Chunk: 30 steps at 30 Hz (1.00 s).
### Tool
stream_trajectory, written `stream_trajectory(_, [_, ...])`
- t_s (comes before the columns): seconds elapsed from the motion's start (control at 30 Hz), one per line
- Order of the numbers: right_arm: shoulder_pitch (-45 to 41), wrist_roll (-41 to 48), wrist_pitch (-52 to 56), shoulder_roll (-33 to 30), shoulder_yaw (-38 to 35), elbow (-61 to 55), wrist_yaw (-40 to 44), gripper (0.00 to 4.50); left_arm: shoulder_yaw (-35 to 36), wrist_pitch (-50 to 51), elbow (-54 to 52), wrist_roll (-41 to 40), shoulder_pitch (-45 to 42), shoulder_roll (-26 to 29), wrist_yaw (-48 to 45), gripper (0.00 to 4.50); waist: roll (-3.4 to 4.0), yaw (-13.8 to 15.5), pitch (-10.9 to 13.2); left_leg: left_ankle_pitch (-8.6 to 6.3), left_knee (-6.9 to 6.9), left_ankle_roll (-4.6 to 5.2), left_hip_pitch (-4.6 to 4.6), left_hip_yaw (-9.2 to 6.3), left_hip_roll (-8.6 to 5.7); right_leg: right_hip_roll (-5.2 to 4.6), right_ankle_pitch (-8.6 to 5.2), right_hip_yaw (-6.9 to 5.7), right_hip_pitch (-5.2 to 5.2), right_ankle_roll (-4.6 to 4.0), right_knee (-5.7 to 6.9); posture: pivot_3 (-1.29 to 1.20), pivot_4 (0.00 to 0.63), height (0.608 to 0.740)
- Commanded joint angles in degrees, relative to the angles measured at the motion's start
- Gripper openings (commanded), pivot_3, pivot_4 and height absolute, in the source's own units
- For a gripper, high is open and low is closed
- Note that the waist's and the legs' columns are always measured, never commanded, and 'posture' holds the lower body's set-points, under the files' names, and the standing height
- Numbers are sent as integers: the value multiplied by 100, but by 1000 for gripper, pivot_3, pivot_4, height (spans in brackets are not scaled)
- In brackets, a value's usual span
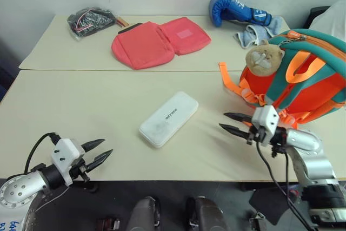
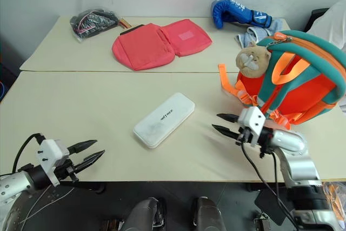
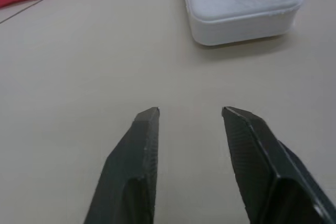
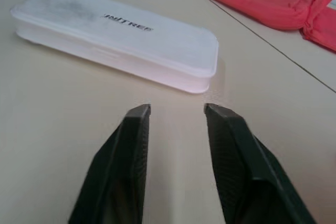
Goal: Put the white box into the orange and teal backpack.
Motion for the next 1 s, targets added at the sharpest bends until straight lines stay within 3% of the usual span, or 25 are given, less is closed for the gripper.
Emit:
stream_trajectory(0.03, [-471, -402, 121, 120, 261, -56, -348, 372, -235, 610, -637, -54, 44, -100, 410, 699, 0, -1, 0, 6, 1, -10, -1, 0, 0, 0, 0, 0, -1, 0, 0, 0, 150, 740])
stream_trajectory(0.07, [-569, -582, 101, 186, 352, 61, -483, 36, -333, 824, -769, -1, 46, -148, 581, 371, 0, -1, 0, 6, 1, -10, -1, -1, 0, 0, 0, 0, -1, 0, 1, 0, 150, 740])
stream_trajectory(0.1, [-679, -783, 79, 261, 419, 210, -684, 0, -432, 958, -881, 46, 31, -236, 748, 70, -1, 4, -1, 6, 0, -11, -1, -1, 0, 0, 0, 0, 0, 0, 0, 0, 150, 740])
stream_trajectory(0.33, [-1499, -1776, 171, 819, 793, 1408, -1840, 0, -1183, 1954, -1478, 140, -192, -920, 1758, 26, -2, 2, -1, 10, 11, -18, -4, 2, -3, 0, 0, 1, -3, 0, 12, 0, 150, 740])
stream_trajectory(0.5, [-1856, -1969, -178, 1411, 768, 2316, -2439, 0, -1714, 2281, -1678, 333, -384, -996, 1978, 26, -2, -39, -1, 15, 11, -24, -2, 3, -2, 2, 0, 2, -5, 0, 22, 0, 150, 740])
stream_trajectory(0.8, [-2472, -1942, -1355, 1560, 912, 3681, -1621, 0, -1908, 2320, -1281, 443, -851, -1045, 2075, 26, -1, -126, -1, 16, 16, -21, -4, 4, -2, 2, 0, 1, -3, 0, 22, 0, 150, 740])
stream_trajectory(1.0, [-2508, -1472, -1959, 1319, 1042, 3739, 268, 0, -1776, 2061, -833, 510, -1078, -722, 1748, 26, 0, -136, 0, 15, 11, -22, -3, 4, -2, 3, -1, 1, -4, -1, 20, 0, 150, 740])
